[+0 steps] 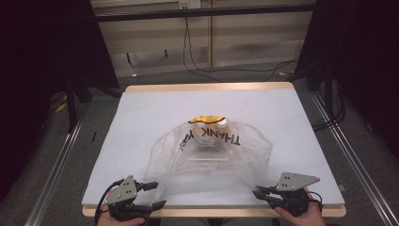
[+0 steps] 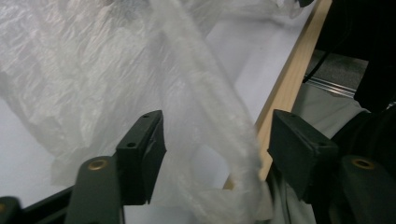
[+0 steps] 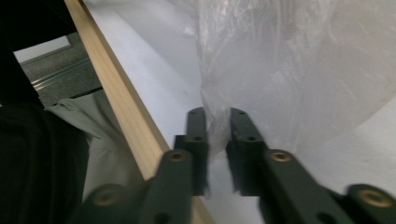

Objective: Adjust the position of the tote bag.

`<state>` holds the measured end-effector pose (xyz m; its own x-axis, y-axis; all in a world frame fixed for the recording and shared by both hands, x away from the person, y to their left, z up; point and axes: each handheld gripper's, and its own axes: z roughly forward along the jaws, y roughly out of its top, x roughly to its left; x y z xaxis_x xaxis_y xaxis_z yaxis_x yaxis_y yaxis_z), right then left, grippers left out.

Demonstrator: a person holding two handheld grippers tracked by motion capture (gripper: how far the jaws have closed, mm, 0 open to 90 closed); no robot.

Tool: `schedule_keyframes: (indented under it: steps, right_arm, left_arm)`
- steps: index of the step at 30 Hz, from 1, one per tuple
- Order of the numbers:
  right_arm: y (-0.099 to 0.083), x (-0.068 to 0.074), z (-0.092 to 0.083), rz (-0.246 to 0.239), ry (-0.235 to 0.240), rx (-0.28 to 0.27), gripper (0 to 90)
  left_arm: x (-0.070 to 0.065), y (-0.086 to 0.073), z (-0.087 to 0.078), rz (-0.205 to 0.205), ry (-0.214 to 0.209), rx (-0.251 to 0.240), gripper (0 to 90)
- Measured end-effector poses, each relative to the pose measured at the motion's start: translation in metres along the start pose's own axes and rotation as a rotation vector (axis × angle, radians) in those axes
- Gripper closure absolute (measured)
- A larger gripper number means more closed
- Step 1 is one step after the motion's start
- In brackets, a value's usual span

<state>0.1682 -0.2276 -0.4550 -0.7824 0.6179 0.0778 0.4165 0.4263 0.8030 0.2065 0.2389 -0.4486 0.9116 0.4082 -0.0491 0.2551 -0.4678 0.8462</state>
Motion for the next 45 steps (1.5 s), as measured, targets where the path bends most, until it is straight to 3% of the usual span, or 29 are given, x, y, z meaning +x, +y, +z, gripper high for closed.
schedule_keyframes:
  steps: [4, 11, 23, 30, 38, 43, 45]
  right_arm:
    - [0.0, -0.001, -0.002, 0.014, 0.017, -0.011, 90.0]
    - [0.001, -0.007, -0.002, 0.024, 0.044, -0.044, 90.0]
    - [0.002, -0.007, -0.011, 0.018, 0.047, -0.102, 90.0]
    - [0.01, -0.01, -0.015, 0.02, 0.067, -0.15, 90.0]
    - [0.019, -0.014, -0.014, 0.023, 0.068, -0.187, 90.0]
    - [0.029, -0.018, -0.022, 0.036, 0.076, -0.246, 90.0]
    - [0.036, -0.018, -0.024, 0.011, 0.084, -0.255, 90.0]
  left_arm:
    - [0.003, -0.001, 0.001, -0.018, 0.014, 0.029, 53.5]
    - [0.01, -0.002, 0.0, -0.021, 0.021, 0.016, 82.0]
    - [0.007, 0.0, -0.005, -0.034, -0.029, -0.037, 86.6]
    - [0.011, 0.005, -0.014, -0.051, -0.018, -0.096, 87.8]
    - [0.013, 0.009, -0.019, -0.036, -0.012, -0.119, 88.1]
    - [0.013, 0.013, -0.024, -0.045, 0.0, -0.146, 88.1]
    - [0.013, 0.014, -0.025, -0.06, 0.005, -0.166, 88.3]
